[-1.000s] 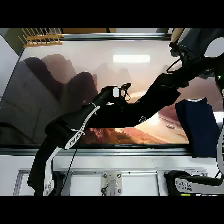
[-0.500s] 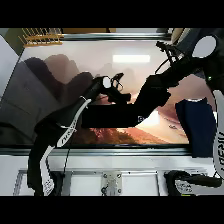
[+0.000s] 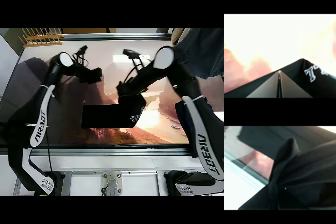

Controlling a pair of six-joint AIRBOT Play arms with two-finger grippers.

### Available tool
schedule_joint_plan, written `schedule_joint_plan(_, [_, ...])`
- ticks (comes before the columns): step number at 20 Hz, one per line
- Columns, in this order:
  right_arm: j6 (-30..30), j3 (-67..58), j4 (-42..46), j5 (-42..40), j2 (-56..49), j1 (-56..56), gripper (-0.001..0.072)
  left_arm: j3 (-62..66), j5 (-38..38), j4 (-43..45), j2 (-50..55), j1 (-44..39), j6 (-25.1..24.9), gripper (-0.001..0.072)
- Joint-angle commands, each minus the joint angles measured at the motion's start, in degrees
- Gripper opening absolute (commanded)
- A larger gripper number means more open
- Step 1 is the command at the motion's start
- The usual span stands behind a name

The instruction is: Fold the clothes and pants, and hang the long-sleeved shirts on hangers.

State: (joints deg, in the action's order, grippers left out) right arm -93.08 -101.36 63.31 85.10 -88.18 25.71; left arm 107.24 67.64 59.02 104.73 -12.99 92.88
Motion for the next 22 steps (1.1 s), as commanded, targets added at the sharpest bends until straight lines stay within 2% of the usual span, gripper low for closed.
schedule_joint_plan(1, [-0.9,0.0,-4.6,-8.9,-5.2,7.5,0.0011,0.1,2.1,0.0,-3.7,6.0,-1.2,0.0006])
schedule_joint_plan(4, [-0.8,0.0,-7.7,-19.3,-11.6,13.9,0.0021,0.1,3.9,-0.1,-6.4,10.2,-2.1,0.0006])
schedule_joint_plan(5, [-0.5,0.0,-8.5,-23.3,-13.8,15.8,0.01,0.1,4.5,-0.1,-7.1,11.4,-2.1,0.0006])
schedule_joint_plan(6, [0.8,0.0,-9.7,-27.3,-16.1,17.5,0.0374,0.1,5.1,-0.1,-7.9,12.6,-2.1,0.0006])
schedule_joint_plan(7, [2.7,0.0,-12.4,-30.4,-17.9,18.8,0.0678,0.1,5.7,0.0,-8.5,13.6,-2.1,0.0006])
schedule_joint_plan(8, [5.8,0.0,-16.0,-32.3,-18.9,19.5,0.072,0.0,6.1,0.0,-9.2,14.6,-2.2,0.0006])
schedule_joint_plan(10, [6.7,0.0,-19.0,-34.1,-18.4,19.0,0.0716,0.0,6.3,0.0,-10.7,16.5,-2.7,0.0006])
schedule_joint_plan(14, [7.5,3.0,-10.6,-31.3,-10.2,13.6,0.0716,-0.2,8.4,6.2,-13.4,17.0,-2.7,0.0006])
schedule_joint_plan(18, [10.0,19.5,-5.7,-23.6,0.9,1.7,0.0717,-10.5,6.1,6.4,-17.9,16.2,-3.1,0.0006])
schedule_joint_plan(22, [10.1,39.6,-6.2,-22.8,6.3,-15.4,0.0717,-25.9,1.3,6.4,-24.1,12.6,-5.2,0.0006])
